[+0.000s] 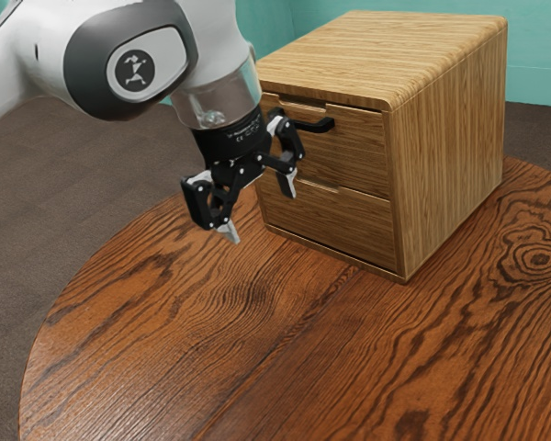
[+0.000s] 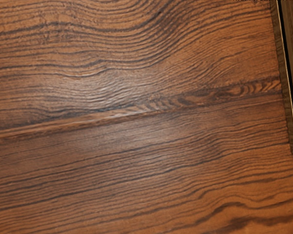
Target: Pull the drawer handle with one arm to open the drawer
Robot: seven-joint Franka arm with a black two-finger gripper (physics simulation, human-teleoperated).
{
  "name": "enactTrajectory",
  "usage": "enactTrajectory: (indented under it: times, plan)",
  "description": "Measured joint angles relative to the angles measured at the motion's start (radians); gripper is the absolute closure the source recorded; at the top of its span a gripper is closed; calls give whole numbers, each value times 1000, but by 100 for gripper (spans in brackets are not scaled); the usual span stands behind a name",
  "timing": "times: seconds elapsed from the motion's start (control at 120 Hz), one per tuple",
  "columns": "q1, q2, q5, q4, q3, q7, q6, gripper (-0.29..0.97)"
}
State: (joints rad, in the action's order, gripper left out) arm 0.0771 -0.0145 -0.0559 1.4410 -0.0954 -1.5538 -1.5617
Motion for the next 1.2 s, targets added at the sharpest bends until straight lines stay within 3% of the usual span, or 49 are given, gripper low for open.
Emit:
enactTrajectory:
  times: [0.175, 0.483, 0.625, 0.717, 0.817, 0.933, 1.058, 1.2]
  plan:
    - [-47, -1, -11, 10, 3, -5, -24, 0]
    - [-220, 32, -17, -52, 7, -29, -66, 0]
    - [-325, 120, -39, -128, -19, -57, -73, 0]
    - [-310, 157, -76, -178, -61, -61, -86, 0]
    - [-302, 272, -123, -301, -97, -46, -119, 0]
    - [-326, 300, -158, -327, -112, -4, -166, 0]
    - [-379, 313, -150, -324, -177, 33, -220, 0]
    - [-371, 342, -142, -324, -190, 61, -286, 0]
